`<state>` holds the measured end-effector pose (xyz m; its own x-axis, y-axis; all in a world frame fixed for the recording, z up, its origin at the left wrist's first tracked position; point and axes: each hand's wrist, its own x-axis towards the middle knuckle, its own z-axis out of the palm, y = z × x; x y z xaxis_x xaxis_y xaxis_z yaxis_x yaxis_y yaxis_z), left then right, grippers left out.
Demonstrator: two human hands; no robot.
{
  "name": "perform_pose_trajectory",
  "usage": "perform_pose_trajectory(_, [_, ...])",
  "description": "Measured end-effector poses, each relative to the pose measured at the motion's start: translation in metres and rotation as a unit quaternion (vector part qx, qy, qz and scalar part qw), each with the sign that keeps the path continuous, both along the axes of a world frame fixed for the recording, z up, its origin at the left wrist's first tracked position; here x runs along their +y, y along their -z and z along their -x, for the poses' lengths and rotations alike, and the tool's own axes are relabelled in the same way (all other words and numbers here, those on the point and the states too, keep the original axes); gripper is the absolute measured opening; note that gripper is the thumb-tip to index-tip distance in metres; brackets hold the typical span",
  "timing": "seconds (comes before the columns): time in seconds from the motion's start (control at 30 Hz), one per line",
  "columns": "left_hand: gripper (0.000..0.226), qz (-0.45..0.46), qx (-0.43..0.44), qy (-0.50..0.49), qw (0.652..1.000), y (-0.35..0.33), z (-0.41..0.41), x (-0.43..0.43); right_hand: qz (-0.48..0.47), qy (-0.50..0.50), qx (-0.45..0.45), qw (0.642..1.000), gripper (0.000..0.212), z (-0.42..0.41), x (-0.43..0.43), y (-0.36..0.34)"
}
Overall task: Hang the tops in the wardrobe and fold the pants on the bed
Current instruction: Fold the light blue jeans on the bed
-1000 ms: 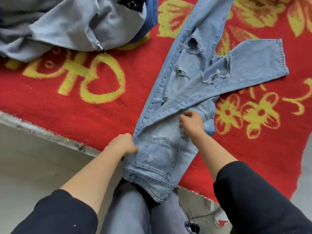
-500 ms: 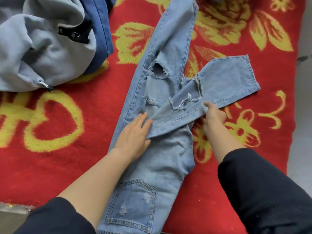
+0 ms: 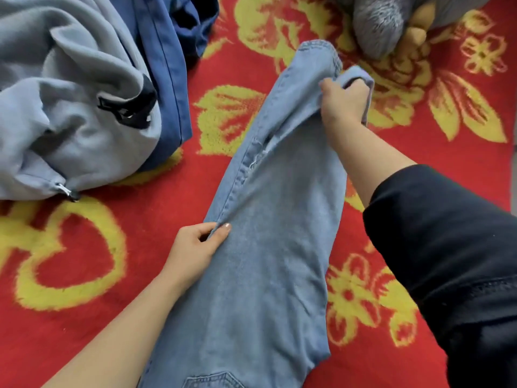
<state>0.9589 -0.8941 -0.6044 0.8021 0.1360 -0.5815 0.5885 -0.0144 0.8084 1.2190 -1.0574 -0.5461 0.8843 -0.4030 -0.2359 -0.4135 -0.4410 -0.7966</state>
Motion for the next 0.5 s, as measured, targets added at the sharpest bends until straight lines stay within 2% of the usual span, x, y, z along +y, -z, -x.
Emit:
perform_pose_trajectory(0.1, [0.024, 0.027, 0.029, -0.087, 0.995, 0.008, 0.001, 0.004, 0.012, -0.175, 0.089, 0.98, 0.065, -0.011, 0.03, 0.01])
perform_pose_trajectory(0.13, [0.02, 0.035, 0.036, -0.103, 0.993, 0.01, 0.001, 0.004, 0.027, -0.219, 0.094, 0.971, 0.07, -0.01, 0.032, 0.016])
perform_pose_trajectory(0.27, [0.021, 0.037, 0.057, -0.125, 0.99, 0.015, -0.005, 0.004, 0.12, -0.318, 0.091, 0.936, 0.071, 0.0, 0.021, 0.038])
perform_pose_trajectory(0.5, [0.041, 0.058, 0.114, -0.149, 0.98, 0.022, -0.017, 0.009, 0.204, -0.291, 0.025, 0.934, 0.074, -0.044, 0.015, 0.024])
